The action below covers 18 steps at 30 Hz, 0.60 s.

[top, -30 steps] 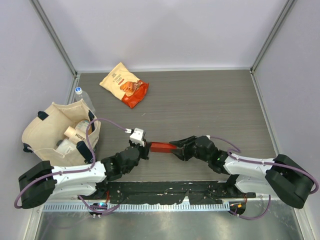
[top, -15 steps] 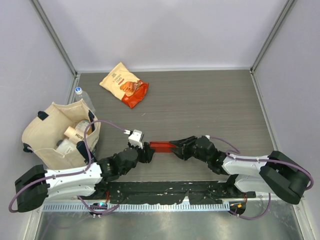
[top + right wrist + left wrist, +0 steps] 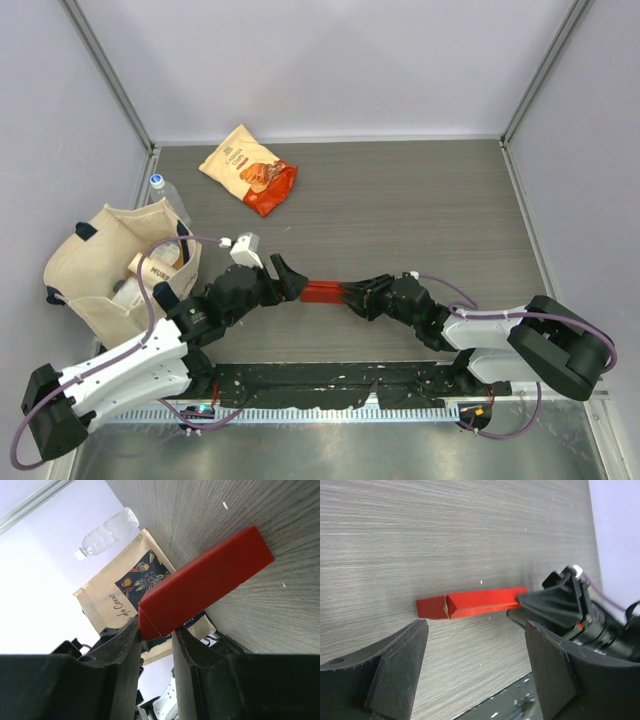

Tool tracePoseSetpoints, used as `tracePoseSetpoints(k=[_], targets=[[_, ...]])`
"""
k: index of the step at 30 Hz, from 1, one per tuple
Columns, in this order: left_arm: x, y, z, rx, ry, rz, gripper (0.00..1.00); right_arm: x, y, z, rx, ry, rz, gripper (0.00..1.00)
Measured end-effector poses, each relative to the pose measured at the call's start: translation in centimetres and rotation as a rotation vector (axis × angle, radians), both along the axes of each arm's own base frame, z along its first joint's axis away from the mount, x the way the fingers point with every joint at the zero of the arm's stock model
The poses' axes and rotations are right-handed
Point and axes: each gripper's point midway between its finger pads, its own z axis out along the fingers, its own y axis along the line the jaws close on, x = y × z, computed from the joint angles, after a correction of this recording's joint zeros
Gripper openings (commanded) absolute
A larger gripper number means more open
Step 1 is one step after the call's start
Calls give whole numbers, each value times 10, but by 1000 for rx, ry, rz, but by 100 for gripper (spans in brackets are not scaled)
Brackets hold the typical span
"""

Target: Fold the paper box

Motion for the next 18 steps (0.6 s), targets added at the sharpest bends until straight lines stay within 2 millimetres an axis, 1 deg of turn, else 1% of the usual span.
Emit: tracePoseSetpoints(k=[2, 3, 5, 7, 10, 12, 16, 18], targets=[[10, 4, 5, -43, 61, 49, 78, 0, 0, 0, 1, -1, 0, 31], [16, 5, 6, -58, 91, 75, 78, 0, -1, 0, 2, -2, -1, 28], [20, 4, 2, -72, 138, 99, 77, 0, -1, 0, 1, -5, -3, 27], [19, -1, -7, -78, 192, 102, 77, 0, -1, 0, -2, -6, -3, 27], [17, -4, -19, -84, 257, 115, 73, 1, -1, 0, -5, -10, -4, 27], [17, -5, -22, -96, 280, 127, 72, 1, -1, -1, -7, -10, -4, 27], [19, -5, -25, -122, 298, 154, 62, 1, -2, -1, -9, -13, -5, 27], [21, -4, -29, -128, 299, 165, 61, 1, -2, -1, -9, -13, -5, 27]])
